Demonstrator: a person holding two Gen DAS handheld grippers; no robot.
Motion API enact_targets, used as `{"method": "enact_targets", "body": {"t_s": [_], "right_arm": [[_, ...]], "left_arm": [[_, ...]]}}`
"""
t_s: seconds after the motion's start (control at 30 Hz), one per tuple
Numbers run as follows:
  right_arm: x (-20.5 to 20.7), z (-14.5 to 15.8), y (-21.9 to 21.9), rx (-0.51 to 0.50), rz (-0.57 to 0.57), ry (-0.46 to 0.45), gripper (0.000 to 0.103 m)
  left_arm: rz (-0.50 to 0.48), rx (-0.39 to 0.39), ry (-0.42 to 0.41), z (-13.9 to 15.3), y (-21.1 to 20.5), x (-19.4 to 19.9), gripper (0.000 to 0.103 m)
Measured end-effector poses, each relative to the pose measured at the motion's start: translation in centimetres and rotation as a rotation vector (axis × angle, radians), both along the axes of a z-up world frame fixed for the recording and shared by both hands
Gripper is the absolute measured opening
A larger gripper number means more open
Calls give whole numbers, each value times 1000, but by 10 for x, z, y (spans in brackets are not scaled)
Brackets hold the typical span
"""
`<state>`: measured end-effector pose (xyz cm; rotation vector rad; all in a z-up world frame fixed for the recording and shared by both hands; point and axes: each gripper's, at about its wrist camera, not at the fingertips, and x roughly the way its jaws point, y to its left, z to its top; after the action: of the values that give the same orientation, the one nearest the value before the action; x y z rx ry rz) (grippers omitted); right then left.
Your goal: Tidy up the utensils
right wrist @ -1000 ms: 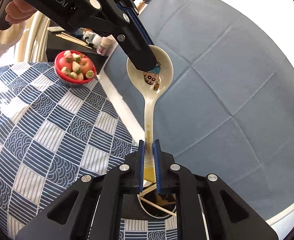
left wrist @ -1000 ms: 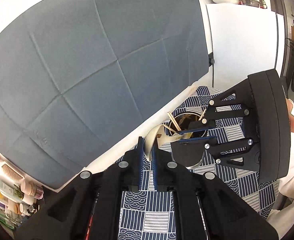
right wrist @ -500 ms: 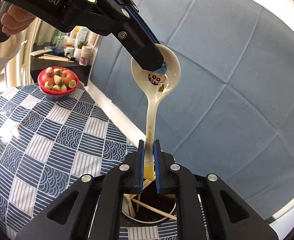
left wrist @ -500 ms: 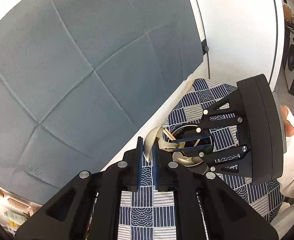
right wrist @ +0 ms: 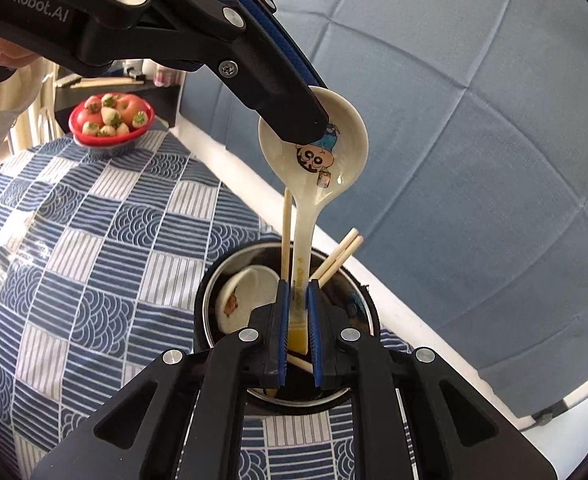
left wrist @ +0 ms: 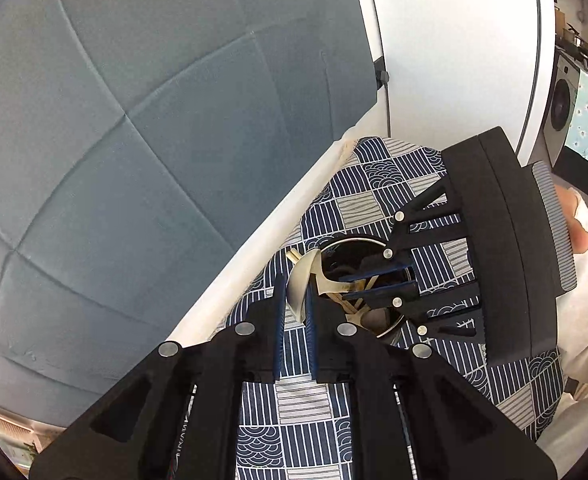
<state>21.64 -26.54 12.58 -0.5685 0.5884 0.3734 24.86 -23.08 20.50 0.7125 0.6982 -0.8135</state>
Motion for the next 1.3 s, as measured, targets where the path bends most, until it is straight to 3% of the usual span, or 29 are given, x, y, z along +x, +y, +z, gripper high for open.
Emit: {"method": "enact_targets", "body": {"t_s": [0.13, 0.37, 0.53, 0.67, 0.7, 0.83, 0.93, 1.0, 1.07, 1.1, 1.3], "right_arm": [[6, -8, 1, -80, -6, 83, 9], [12, -8, -4, -105, 9, 179, 8], [12, -8, -3, -141, 1, 199, 8], [7, -6, -3, -158, 15, 193, 8], [4, -6, -2, -162, 21, 191, 9], [-5, -5, 0, -165, 37, 156, 12], [-18, 0, -3, -153, 41, 109, 26], [-29, 6, -7, -132, 51, 81, 29], [-39, 10, -8, -125, 49, 48, 42], [-45, 12, -9, -114, 50, 37, 45], [-78, 20, -18, -35, 11, -65, 78]], "left_arm": [[-14, 13, 41, -13, -4, 6, 8], [-19, 32, 106, -31, -7, 25, 7], [-29, 57, 147, -50, -12, 29, 7], [-37, 21, 147, -52, -5, 23, 10], [-40, 3, 140, -51, -3, 20, 16], [-31, -101, 108, -33, 20, 6, 64], [-20, -153, 47, -22, 36, -10, 77], [15, -180, -1, -18, 46, -19, 86], [39, -203, -41, -18, 57, -29, 89], [57, -216, -61, -18, 62, -34, 96], [153, -299, -147, -31, 89, -64, 97]]}}
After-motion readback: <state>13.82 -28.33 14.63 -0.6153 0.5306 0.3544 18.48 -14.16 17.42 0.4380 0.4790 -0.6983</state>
